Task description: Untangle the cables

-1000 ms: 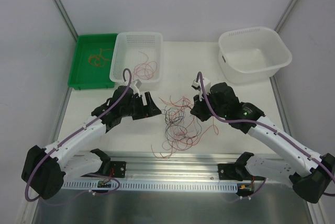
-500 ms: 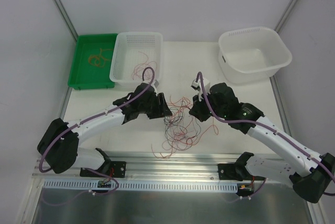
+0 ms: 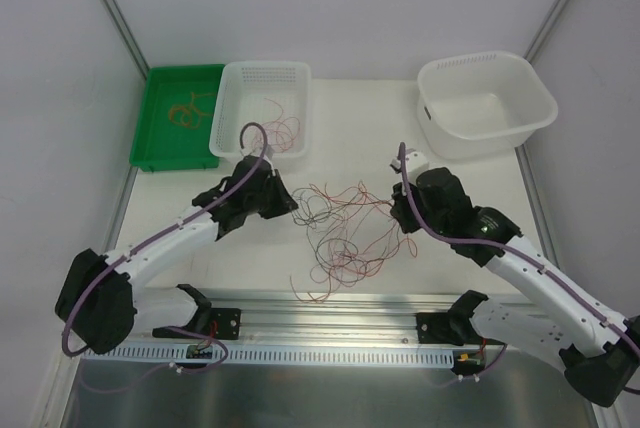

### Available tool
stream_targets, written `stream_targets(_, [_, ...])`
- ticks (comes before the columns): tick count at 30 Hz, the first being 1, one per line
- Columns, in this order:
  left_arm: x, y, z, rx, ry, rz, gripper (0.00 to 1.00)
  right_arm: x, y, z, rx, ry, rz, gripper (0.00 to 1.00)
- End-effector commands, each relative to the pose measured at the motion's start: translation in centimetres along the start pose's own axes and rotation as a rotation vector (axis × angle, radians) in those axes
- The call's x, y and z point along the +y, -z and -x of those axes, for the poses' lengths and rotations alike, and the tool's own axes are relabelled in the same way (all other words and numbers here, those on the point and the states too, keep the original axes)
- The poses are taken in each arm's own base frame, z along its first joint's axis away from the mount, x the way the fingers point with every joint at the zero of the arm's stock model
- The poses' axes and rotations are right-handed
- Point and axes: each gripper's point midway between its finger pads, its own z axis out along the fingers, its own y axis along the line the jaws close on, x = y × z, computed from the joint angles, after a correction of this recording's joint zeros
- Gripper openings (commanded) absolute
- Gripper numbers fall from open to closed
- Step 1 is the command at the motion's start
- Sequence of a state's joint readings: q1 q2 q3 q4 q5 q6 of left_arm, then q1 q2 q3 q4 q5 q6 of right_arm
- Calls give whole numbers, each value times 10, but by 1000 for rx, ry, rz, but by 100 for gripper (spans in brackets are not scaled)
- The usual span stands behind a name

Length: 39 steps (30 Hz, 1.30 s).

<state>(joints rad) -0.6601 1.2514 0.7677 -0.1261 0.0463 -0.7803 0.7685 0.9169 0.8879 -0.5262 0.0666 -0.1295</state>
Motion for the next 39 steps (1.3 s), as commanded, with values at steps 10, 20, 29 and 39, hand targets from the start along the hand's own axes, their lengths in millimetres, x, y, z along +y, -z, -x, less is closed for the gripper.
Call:
stream_targets(10, [87, 114, 78, -342, 18, 274, 0, -122, 88, 3, -103, -340, -588, 1])
stream_targets(20, [94, 175, 112, -481, -40, 407, 0, -149, 111, 15, -109, -417, -706, 1])
stream_targets(29, [68, 140, 72, -256, -91, 196, 0, -109, 28, -43, 150, -469, -430, 31])
stream_targets(39, [36, 110, 27, -75, -99, -7, 0, -10, 2, 21, -27, -218, -18, 63])
